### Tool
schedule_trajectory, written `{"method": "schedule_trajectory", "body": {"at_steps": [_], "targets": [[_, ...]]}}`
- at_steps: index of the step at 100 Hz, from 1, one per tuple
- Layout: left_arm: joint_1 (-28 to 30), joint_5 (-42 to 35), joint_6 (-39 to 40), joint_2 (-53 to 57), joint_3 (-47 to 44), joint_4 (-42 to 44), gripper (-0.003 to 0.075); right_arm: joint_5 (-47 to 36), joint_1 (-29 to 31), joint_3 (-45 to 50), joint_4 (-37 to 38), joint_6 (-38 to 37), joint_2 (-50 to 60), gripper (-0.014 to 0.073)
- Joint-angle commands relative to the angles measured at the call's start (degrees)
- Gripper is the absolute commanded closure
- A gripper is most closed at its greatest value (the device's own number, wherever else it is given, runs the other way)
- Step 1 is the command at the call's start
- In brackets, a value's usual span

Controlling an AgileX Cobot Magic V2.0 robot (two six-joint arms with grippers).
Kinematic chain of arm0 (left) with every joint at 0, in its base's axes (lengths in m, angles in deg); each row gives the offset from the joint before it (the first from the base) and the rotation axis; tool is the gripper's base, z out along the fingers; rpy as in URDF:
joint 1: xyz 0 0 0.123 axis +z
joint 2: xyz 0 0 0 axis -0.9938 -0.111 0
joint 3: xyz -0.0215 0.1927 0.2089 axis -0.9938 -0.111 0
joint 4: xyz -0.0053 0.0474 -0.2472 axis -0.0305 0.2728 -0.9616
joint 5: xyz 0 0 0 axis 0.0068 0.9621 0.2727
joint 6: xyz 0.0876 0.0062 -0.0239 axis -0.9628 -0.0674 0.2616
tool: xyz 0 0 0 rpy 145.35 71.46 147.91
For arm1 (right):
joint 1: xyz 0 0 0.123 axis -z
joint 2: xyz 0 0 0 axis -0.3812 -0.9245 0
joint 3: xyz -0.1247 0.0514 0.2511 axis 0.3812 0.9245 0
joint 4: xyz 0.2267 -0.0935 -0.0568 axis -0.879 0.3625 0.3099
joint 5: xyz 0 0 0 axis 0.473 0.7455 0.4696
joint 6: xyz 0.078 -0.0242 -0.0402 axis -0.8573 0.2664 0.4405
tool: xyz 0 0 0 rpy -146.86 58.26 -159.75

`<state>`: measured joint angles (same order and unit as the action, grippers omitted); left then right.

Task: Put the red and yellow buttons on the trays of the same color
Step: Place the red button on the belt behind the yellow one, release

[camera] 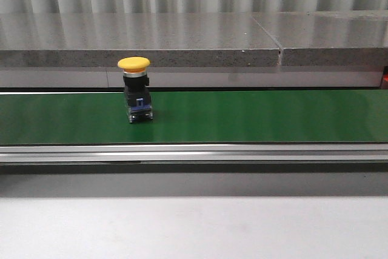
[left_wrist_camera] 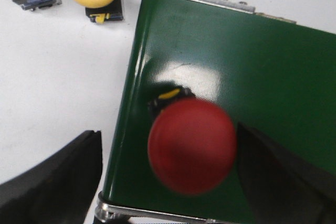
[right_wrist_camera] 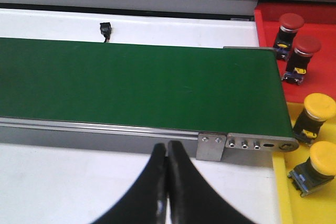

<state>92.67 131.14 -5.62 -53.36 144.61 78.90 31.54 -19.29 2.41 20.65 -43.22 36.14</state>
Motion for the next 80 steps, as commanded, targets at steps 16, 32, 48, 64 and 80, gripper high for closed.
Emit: {"method": "schedule_trajectory", "body": {"at_steps": [16, 32, 48, 64, 80], "targets": [[-4.00, -6.25, -2.58, 7.93, 1.33, -2.39, 0.0167, -4.30, 0.15, -1.52, -0.60, 0.50, -0.35, 0.0665], [-8.79, -9.73, -2.58, 13.93, 0.31, -2.39, 0.0283, -4.30, 0.15, -1.52, -0.60, 0.50, -0.35, 0.0665], [-13.58, -13.81, -2.58, 20.53, -4.69, -2.25, 0.0657, -4.30, 0.15, -1.52, -0.60, 0.50, -0.35, 0.0665], [-17.22, -17.35, -2.63, 26.33, -11.15, -2.12, 0.0741, -4.30, 0.15, -1.52, -0.60, 0.50, -0.35, 0.0665], [-20.19, -19.00, -2.63, 32.89, -17.69, -2.12, 0.0741, -4.30, 0.15, -1.52, -0.60, 0.50, -0.35, 0.0665]]}}
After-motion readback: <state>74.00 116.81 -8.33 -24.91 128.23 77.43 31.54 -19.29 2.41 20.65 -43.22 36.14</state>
